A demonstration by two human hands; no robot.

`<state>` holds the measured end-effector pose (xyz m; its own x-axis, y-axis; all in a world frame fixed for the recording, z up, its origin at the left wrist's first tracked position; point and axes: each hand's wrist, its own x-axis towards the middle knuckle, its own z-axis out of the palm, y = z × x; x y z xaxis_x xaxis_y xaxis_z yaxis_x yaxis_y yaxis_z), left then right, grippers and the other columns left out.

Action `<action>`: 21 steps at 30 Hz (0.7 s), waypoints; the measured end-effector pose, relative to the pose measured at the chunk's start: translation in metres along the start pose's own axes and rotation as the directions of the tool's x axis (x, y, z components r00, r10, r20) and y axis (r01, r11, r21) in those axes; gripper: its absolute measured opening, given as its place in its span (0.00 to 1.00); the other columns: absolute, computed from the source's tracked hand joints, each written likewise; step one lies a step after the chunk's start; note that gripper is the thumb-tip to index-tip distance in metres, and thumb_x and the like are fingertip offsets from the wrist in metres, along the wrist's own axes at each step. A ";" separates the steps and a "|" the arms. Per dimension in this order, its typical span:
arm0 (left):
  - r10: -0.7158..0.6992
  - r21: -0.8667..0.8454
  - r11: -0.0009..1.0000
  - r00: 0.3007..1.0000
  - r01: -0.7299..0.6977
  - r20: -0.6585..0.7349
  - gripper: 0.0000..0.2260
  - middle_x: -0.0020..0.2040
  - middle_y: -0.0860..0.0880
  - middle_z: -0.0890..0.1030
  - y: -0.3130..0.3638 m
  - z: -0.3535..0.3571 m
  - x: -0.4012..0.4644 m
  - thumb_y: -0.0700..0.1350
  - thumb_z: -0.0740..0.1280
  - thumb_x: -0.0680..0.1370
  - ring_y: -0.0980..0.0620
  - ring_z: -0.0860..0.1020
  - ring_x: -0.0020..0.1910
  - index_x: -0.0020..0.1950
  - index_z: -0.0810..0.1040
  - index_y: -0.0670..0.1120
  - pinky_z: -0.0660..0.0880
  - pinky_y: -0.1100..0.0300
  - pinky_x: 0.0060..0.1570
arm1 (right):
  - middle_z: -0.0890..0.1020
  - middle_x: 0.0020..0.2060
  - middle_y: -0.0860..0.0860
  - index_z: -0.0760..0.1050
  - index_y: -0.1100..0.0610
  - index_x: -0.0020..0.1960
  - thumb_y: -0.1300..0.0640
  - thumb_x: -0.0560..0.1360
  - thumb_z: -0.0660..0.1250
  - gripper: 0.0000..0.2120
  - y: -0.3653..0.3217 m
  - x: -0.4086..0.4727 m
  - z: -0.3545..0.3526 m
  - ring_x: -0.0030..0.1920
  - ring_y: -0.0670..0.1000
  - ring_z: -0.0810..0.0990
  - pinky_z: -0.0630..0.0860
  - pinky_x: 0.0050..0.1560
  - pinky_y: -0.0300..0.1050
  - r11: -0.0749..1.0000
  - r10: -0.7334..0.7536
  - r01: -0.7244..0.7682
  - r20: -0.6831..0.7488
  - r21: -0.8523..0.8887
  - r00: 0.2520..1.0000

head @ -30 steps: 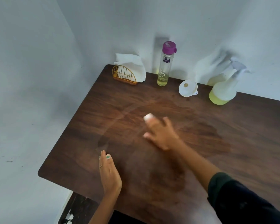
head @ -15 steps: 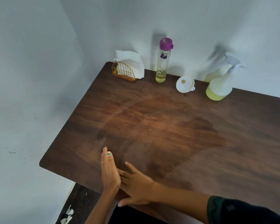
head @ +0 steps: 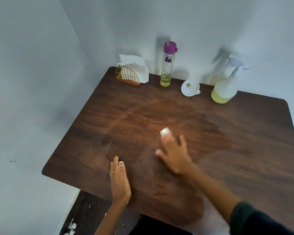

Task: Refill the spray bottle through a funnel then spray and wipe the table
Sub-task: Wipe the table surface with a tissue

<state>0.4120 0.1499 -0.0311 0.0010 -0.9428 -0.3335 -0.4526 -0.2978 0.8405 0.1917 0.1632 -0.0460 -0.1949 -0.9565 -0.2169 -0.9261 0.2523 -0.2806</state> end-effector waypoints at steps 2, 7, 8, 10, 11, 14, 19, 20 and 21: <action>0.019 0.003 1.000 1.000 -0.019 0.011 0.26 0.78 0.49 0.57 0.000 0.000 0.000 0.57 0.48 0.83 0.55 0.51 0.77 0.77 0.57 0.46 0.47 0.62 0.73 | 0.65 0.74 0.53 0.61 0.58 0.74 0.32 0.77 0.36 0.40 -0.057 -0.050 0.033 0.77 0.47 0.46 0.43 0.70 0.62 0.943 -0.310 0.313 0.045 -0.114 0.950; 0.029 0.048 0.998 0.998 -0.032 0.056 0.25 0.79 0.49 0.55 -0.004 -0.004 0.000 0.55 0.47 0.82 0.55 0.49 0.78 0.78 0.55 0.46 0.46 0.58 0.75 | 0.69 0.72 0.48 0.62 0.54 0.73 0.32 0.76 0.44 0.35 -0.065 -0.086 0.048 0.74 0.45 0.62 0.50 0.68 0.62 0.754 -0.583 0.625 0.233 -0.200 0.778; 0.031 0.042 0.999 0.998 -0.034 0.059 0.25 0.79 0.50 0.55 -0.004 -0.005 -0.001 0.54 0.47 0.82 0.55 0.50 0.78 0.78 0.55 0.46 0.46 0.59 0.75 | 0.68 0.72 0.48 0.61 0.53 0.74 0.32 0.77 0.44 0.35 -0.047 -0.072 0.035 0.74 0.44 0.61 0.47 0.70 0.60 0.812 -0.516 0.548 0.193 -0.199 0.835; 0.021 0.069 0.997 0.998 -0.025 0.065 0.25 0.79 0.51 0.55 -0.005 -0.006 -0.004 0.54 0.47 0.82 0.55 0.50 0.78 0.78 0.54 0.47 0.46 0.57 0.76 | 0.64 0.74 0.48 0.57 0.52 0.76 0.32 0.77 0.39 0.36 0.005 -0.038 0.002 0.75 0.44 0.55 0.37 0.72 0.54 0.947 -0.284 0.286 0.032 -0.144 0.958; 0.014 0.092 0.996 0.998 -0.021 0.068 0.25 0.79 0.51 0.55 -0.006 -0.006 -0.005 0.54 0.47 0.83 0.55 0.49 0.78 0.78 0.54 0.48 0.46 0.56 0.76 | 0.59 0.76 0.47 0.54 0.51 0.77 0.32 0.77 0.40 0.35 0.038 -0.024 -0.014 0.75 0.43 0.51 0.34 0.72 0.53 0.990 -0.112 0.107 -0.052 -0.096 0.992; 0.025 0.119 0.992 0.996 -0.035 0.084 0.24 0.78 0.51 0.55 -0.009 -0.004 -0.010 0.53 0.48 0.83 0.57 0.48 0.77 0.78 0.54 0.47 0.44 0.58 0.76 | 0.50 0.78 0.46 0.47 0.51 0.78 0.38 0.80 0.44 0.31 0.117 -0.012 -0.059 0.77 0.43 0.46 0.40 0.73 0.63 0.911 0.413 -0.413 0.022 -0.010 0.910; 0.054 0.124 0.990 0.994 -0.065 0.092 0.24 0.78 0.51 0.55 -0.014 -0.003 -0.015 0.53 0.49 0.83 0.61 0.47 0.75 0.78 0.55 0.47 0.40 0.64 0.72 | 0.50 0.78 0.51 0.48 0.57 0.78 0.33 0.76 0.39 0.39 0.059 -0.030 -0.021 0.77 0.46 0.42 0.40 0.73 0.59 0.950 0.310 -0.311 -0.029 -0.028 0.950; 0.060 0.131 0.989 0.994 -0.072 0.090 0.24 0.78 0.51 0.55 -0.014 -0.002 -0.015 0.52 0.49 0.83 0.60 0.47 0.76 0.78 0.55 0.46 0.40 0.64 0.72 | 0.54 0.77 0.51 0.52 0.57 0.77 0.32 0.75 0.40 0.40 0.031 -0.044 -0.001 0.77 0.45 0.43 0.40 0.73 0.57 0.984 0.172 -0.174 -0.044 -0.032 0.984; 0.068 0.137 0.987 0.994 -0.079 0.089 0.24 0.78 0.50 0.56 -0.014 -0.001 -0.015 0.52 0.49 0.83 0.59 0.47 0.76 0.78 0.55 0.45 0.40 0.63 0.72 | 0.59 0.76 0.52 0.57 0.58 0.76 0.31 0.76 0.41 0.40 0.001 -0.063 0.017 0.77 0.45 0.45 0.42 0.72 0.56 0.998 0.010 -0.013 -0.045 -0.069 0.999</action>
<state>0.4194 0.1678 -0.0373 -0.1092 -0.9436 -0.3127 -0.5690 -0.1986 0.7980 0.2081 0.2260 -0.0485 -0.2186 -0.9596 -0.1770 -0.9435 0.2541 -0.2127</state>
